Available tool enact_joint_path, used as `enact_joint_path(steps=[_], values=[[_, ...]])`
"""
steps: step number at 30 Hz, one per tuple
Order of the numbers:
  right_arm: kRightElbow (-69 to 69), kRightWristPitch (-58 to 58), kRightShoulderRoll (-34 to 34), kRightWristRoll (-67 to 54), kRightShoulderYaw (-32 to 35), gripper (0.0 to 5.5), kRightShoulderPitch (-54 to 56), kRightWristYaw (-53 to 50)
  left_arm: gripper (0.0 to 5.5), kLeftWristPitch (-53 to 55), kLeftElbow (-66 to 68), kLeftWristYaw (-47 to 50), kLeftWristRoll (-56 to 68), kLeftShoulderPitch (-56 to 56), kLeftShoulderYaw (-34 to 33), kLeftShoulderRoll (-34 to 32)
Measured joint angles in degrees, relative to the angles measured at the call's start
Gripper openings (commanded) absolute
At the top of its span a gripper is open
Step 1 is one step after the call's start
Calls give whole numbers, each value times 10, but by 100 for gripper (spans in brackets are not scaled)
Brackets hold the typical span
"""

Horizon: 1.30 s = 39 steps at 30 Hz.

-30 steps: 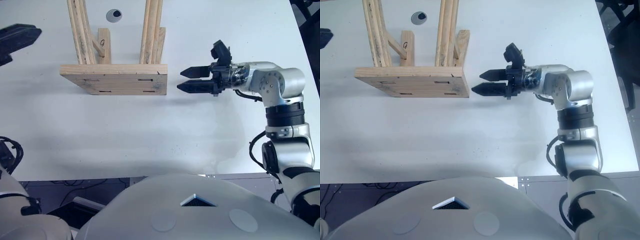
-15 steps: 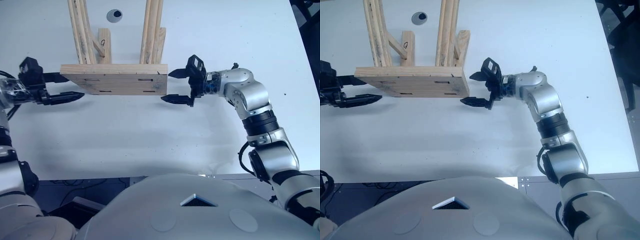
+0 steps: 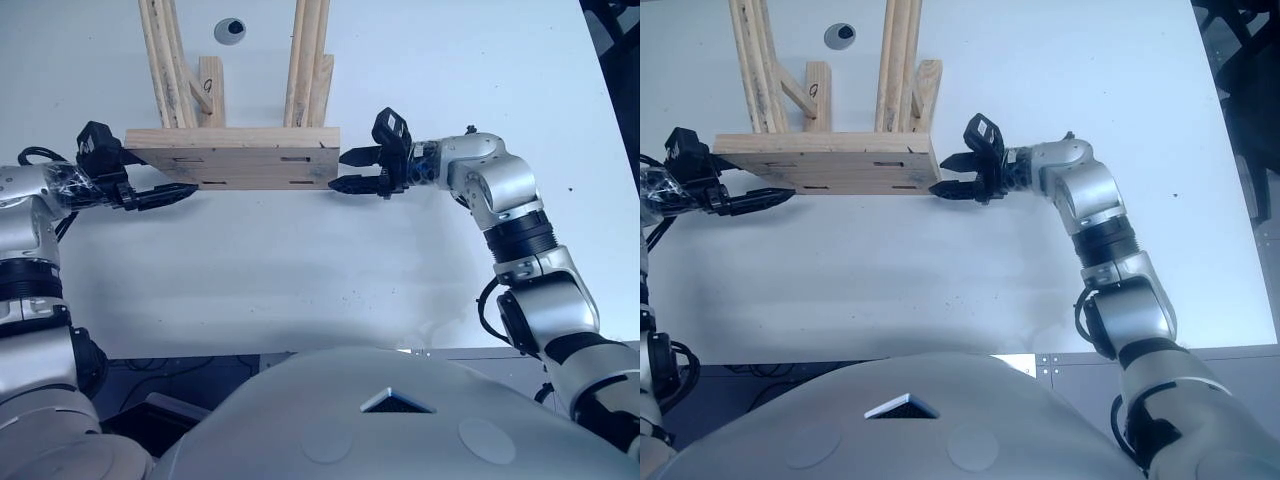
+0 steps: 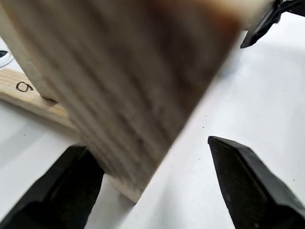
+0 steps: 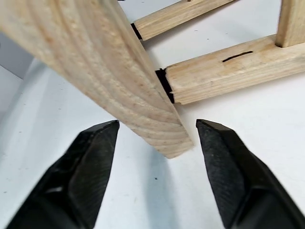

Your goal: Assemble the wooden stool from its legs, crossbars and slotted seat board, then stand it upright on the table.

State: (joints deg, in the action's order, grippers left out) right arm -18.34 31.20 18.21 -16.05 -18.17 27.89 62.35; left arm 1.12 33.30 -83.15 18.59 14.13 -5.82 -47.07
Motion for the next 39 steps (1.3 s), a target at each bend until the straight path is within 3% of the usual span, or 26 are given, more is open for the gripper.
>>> enact_joint_path(steps=[3, 9, 16, 22, 27, 32, 35, 39], values=[[8, 18, 0, -18, 6, 190, 0, 4, 296, -3, 7, 0, -5, 10, 9, 3], [32, 71, 4, -42, 33, 181, 1, 3, 221, 39, -1, -3, 1, 15, 11, 3], [93, 243, 48, -121, 104, 181, 24, 13, 219, 351, -177, 14, 107, -1, -25, -36], [109, 421, 63, -226, 209, 171, 55, 4, 219, 632, -319, 104, 215, -18, -172, -10], [18, 515, 76, -424, 232, 157, 101, -58, 219, 785, -373, 260, 312, 10, -331, 66], [-83, 556, 72, -589, 231, 154, 156, -159, 198, 864, -318, 477, 362, 148, -439, 145], [-164, 577, 67, -629, 240, 153, 203, -210, 157, 886, -275, 613, 324, 261, -491, 203], [-354, 588, 26, -623, 333, 143, 297, -323, 117, 884, -227, 825, 221, 399, -587, 284]])
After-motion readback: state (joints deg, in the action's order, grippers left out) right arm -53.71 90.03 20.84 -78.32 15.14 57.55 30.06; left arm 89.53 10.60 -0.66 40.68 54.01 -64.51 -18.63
